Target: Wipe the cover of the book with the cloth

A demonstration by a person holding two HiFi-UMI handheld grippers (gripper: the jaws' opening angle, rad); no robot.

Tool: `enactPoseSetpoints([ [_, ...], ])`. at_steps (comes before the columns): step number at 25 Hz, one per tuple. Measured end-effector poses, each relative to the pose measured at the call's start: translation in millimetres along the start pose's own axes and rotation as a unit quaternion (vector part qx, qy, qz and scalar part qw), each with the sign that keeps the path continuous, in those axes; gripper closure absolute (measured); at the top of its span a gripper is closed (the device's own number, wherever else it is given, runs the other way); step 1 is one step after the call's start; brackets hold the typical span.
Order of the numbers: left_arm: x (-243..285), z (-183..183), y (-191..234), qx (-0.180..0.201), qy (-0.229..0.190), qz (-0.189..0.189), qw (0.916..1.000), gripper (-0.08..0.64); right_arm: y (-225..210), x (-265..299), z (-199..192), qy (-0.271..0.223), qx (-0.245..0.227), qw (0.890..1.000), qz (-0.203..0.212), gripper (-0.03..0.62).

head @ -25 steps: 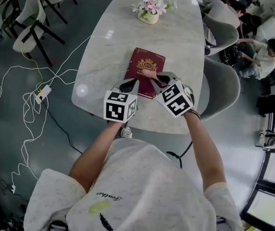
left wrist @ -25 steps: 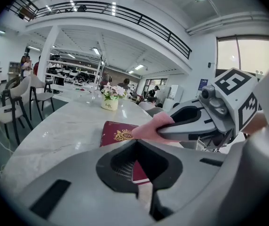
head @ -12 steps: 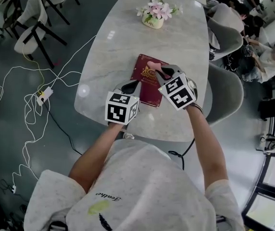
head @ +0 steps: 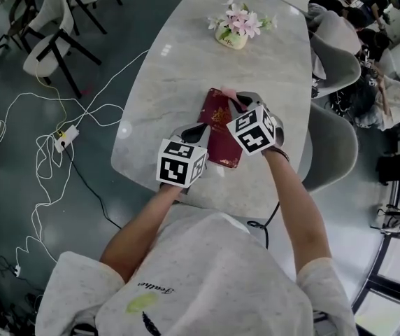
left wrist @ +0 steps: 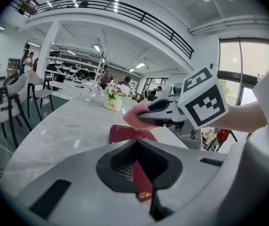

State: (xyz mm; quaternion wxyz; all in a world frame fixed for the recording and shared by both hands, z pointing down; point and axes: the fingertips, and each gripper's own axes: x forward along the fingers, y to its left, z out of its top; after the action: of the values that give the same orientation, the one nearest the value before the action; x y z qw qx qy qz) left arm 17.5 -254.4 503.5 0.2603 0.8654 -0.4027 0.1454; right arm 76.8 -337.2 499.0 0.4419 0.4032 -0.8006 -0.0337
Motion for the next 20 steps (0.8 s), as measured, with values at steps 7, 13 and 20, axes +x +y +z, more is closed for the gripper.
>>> enactPoseSetpoints([
  [7, 4, -4, 8, -0.001, 0.008, 0.000, 1.0000, 0.552, -1, 33, -10, 0.016, -0.002, 0.999, -0.029, 0.574],
  [13, 4, -4, 12, -0.005, 0.008, 0.001, 1.0000, 0.552, 16, 48, -16, 0.030, -0.006, 1.000, 0.000, 0.574],
  [20, 3, -5, 15, -0.009, 0.008, 0.004, 0.9999, 0.552, 29, 52, -20, 0.037, -0.006, 0.999, 0.026, 0.574],
])
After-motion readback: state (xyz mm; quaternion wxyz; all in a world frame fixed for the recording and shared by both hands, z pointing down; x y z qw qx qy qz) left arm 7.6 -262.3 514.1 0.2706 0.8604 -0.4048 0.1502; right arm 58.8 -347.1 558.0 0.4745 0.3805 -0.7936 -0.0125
